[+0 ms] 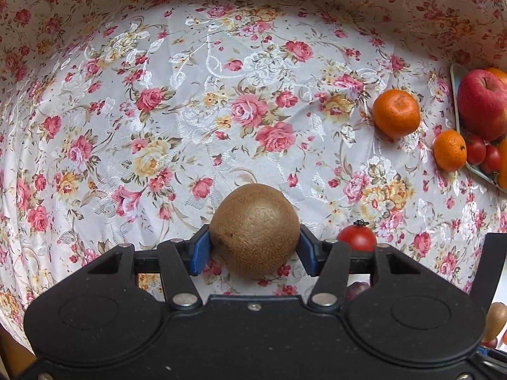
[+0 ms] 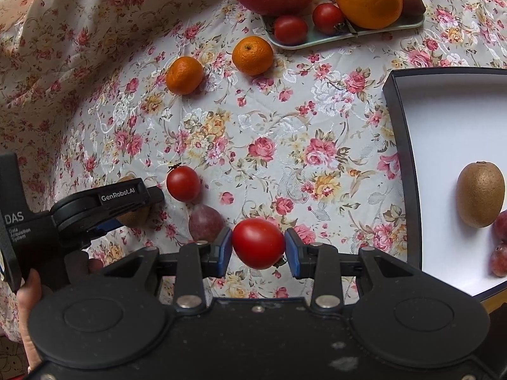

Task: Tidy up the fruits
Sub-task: 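Lift the kiwi with the left tool while the right tool keeps holding the tomato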

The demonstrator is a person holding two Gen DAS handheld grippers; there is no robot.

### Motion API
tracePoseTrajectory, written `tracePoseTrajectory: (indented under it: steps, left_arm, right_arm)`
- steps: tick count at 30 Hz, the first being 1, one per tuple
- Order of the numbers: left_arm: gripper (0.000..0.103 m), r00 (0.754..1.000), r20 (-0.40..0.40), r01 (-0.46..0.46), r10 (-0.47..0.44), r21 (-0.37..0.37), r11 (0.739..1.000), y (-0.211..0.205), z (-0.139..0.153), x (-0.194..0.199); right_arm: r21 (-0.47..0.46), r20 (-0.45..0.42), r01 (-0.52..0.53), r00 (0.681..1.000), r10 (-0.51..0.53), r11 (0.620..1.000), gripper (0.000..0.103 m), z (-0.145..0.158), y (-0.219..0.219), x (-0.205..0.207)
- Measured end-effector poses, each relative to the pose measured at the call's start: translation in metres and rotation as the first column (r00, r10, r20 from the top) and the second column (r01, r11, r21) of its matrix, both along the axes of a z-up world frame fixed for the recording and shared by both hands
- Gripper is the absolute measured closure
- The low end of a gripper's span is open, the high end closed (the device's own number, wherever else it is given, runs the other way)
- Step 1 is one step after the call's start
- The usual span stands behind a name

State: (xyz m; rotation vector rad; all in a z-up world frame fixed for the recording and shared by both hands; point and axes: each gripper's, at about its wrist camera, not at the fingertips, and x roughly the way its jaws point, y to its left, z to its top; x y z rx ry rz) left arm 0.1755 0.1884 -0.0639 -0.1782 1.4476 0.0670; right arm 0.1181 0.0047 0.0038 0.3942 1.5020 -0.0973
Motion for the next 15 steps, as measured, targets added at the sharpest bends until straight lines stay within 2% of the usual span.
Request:
tracePoseTrajectory:
  steps: [10,15]
  left_arm:
    - [0.042,0.998,0.058,-0.028,0.031,-0.052,0.998,0.019,0.010,0.002]
    - [0.039,0.997,0.065,-0.029,0.033,-0.055,0.998,0.017,0.006,0.007]
  right_arm:
    - [0.010,0.007,-0.025,1.000,0.025,1.000,0.065,-0.002,0.014,0.002]
    - [0.049,0.100,-0.050,0.994,0.045,0.998,0.065,0.012,0.020,0.002]
